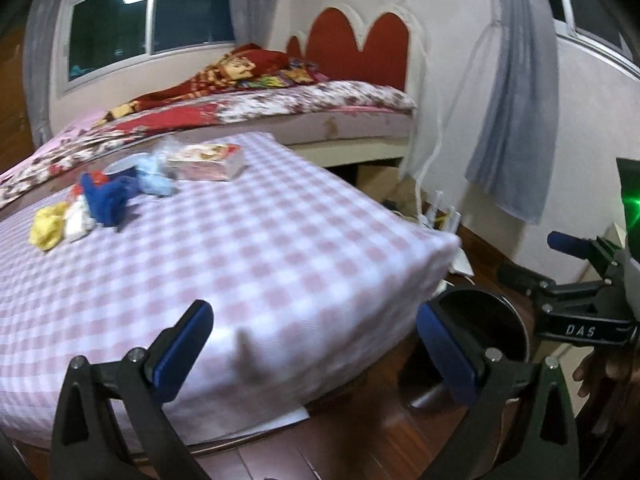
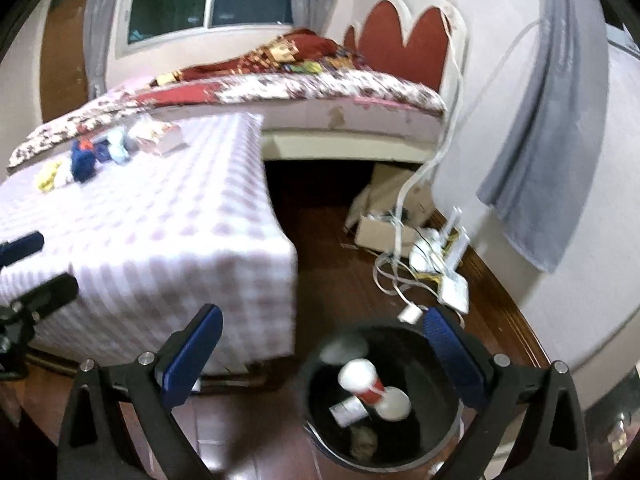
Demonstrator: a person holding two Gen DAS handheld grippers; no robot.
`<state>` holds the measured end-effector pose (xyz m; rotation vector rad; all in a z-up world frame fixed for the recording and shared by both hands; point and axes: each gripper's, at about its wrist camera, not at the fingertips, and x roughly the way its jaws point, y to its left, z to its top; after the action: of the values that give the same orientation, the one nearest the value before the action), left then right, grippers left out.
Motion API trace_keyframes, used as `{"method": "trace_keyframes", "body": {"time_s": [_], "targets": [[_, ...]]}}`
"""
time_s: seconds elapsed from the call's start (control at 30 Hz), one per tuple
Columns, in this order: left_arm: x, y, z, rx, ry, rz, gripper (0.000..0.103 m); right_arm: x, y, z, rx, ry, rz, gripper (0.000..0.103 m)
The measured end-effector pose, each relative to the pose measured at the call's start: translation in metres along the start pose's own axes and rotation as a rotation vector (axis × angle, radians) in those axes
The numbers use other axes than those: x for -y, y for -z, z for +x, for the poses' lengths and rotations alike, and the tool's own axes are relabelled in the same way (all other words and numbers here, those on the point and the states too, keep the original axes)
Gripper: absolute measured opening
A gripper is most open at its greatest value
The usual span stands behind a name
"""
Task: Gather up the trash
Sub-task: 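Move both tools back over the tablecloth toward the cloth bundles, then grasp the yellow cloth with the left tool while the right tool grasps the blue cloth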
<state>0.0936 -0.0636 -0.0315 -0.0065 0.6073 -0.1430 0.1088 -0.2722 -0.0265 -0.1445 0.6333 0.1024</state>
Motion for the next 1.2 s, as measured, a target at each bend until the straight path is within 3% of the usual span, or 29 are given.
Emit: {"method": "trace_keyframes", "body": {"time_s": [0.27, 0.83, 0.97, 1.13, 1.2], "targets": [[-0.067, -0.006, -0.015, 0.037, -0.112, -0.083, 0.102, -0.061, -0.031, 0.011, 0.058, -0.095, -0.034, 0.102], [-0.206, -0.008, -0.039, 0.045, -0.327, -0.227, 0.102, -0.197, -0.088, 0.037, 0.08, -0.314, -0.164, 0.102], [-0.239, -0.018, -0.032, 0.042, -0.359, -0.262, 0.102, -0.242, -0.105, 0.059, 0.027, -0.345, -0.227, 0.102], [-0.276, -0.028, -0.012, 0.017, -0.352, -0.306, 0.094, -0.275, -0.132, 0.088, -0.006, -0.395, -0.233, 0.101], [-0.294, -0.032, 0.0, 0.002, -0.345, -0.332, 0.092, -0.29, -0.141, 0.1, -0.02, -0.418, -0.251, 0.089]]}}
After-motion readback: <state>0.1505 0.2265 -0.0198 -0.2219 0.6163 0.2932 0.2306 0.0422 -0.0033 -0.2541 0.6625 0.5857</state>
